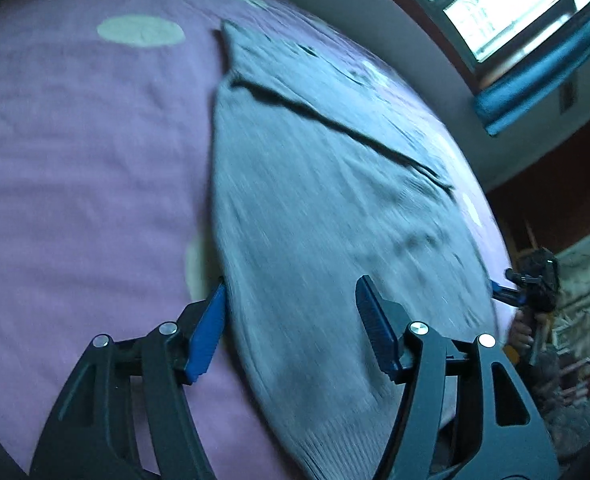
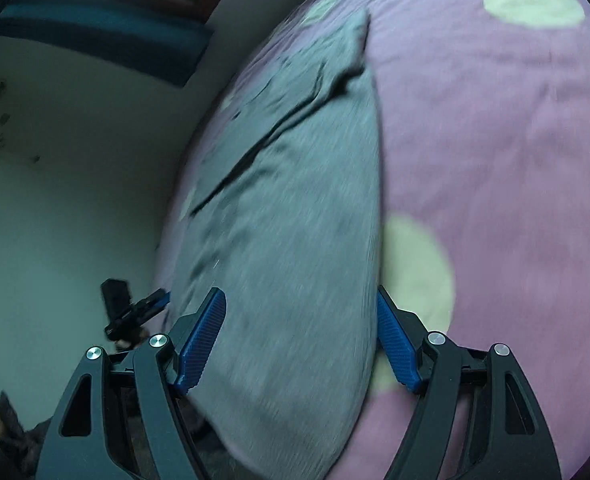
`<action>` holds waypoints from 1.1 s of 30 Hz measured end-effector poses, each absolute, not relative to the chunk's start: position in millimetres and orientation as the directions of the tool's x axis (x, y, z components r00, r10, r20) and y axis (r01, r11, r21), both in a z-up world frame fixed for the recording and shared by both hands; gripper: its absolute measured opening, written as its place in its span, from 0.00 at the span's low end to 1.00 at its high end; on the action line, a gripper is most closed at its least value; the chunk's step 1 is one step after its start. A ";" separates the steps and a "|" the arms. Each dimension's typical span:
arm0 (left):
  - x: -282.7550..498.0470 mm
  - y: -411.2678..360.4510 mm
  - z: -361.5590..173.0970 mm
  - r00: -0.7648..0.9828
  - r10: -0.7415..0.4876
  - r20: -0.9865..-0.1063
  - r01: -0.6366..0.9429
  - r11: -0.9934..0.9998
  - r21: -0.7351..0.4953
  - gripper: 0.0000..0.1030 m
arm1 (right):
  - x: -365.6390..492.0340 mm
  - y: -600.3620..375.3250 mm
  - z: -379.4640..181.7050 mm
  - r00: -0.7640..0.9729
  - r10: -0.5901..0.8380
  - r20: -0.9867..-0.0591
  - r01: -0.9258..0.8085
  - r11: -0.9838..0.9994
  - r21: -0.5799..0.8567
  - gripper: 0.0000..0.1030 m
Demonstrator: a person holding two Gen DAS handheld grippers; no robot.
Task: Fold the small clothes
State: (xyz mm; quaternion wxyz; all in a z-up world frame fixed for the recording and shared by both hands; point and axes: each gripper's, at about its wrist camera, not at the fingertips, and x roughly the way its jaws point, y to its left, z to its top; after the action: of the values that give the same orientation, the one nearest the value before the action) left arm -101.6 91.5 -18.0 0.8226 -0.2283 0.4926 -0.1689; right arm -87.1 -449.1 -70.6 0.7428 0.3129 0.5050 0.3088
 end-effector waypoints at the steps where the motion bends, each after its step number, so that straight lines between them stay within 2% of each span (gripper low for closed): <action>1: -110.4 89.2 -19.2 0.444 -0.525 -0.726 0.057 0.826 -0.561 0.61 | -93.7 -447.6 -71.5 0.279 0.786 -0.552 -0.145 0.603 0.785 0.71; 8: -142.2 71.2 -21.1 0.405 -0.584 -0.704 0.087 0.791 -0.606 0.61 | -133.2 -431.7 -74.2 0.200 0.828 -0.524 -0.179 0.557 0.811 0.71; 15: -162.6 55.9 -20.4 0.371 -0.597 -0.711 0.113 0.789 -0.603 0.59 | -153.2 -406.4 -72.1 0.120 0.816 -0.565 -0.249 0.576 0.779 0.69; 17: -164.2 52.3 -18.4 0.363 -0.581 -0.729 0.129 0.806 -0.578 0.57 | -153.1 -401.6 -73.1 0.109 0.805 -0.583 -0.253 0.590 0.767 0.62; 19: -166.4 47.4 -17.0 0.352 -0.555 -0.754 0.137 0.827 -0.545 0.53 | -155.5 -398.3 -75.3 0.103 0.790 -0.605 -0.250 0.609 0.753 0.48; 20: -166.6 44.1 -15.8 0.343 -0.539 -0.769 0.140 0.839 -0.526 0.50 | -156.2 -397.9 -76.8 0.099 0.786 -0.610 -0.251 0.613 0.749 0.45; 22: -166.7 39.6 -15.4 0.324 -0.520 -0.790 0.144 0.852 -0.503 0.36 | -156.6 -397.3 -80.1 0.095 0.780 -0.619 -0.243 0.621 0.745 0.28; 24: -167.9 35.8 -16.9 0.311 -0.500 -0.808 0.151 0.866 -0.477 0.10 | -151.1 -394.0 -85.0 0.098 0.775 -0.625 -0.232 0.628 0.743 0.16; 25: -167.0 34.0 -18.2 0.305 -0.500 -0.810 0.153 0.866 -0.477 0.05 | -149.2 -394.6 -85.2 0.106 0.773 -0.625 -0.231 0.630 0.741 0.10; 28: -163.8 38.8 -13.4 0.330 -0.523 -0.786 0.144 0.851 -0.505 0.04 | -141.4 -399.8 -73.0 0.144 0.798 -0.586 -0.240 0.602 0.761 0.08; 33: -138.3 59.8 10.9 0.427 -0.579 -0.695 0.141 0.802 -0.581 0.04 | -112.3 -414.6 -41.9 0.232 0.826 -0.514 -0.272 0.562 0.781 0.07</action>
State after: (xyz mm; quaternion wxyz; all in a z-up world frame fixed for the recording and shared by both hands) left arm -138.3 59.8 10.9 0.8143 -0.2243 0.4877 -0.2210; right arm -112.3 -414.6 -41.9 0.7331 0.2805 0.4938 0.3743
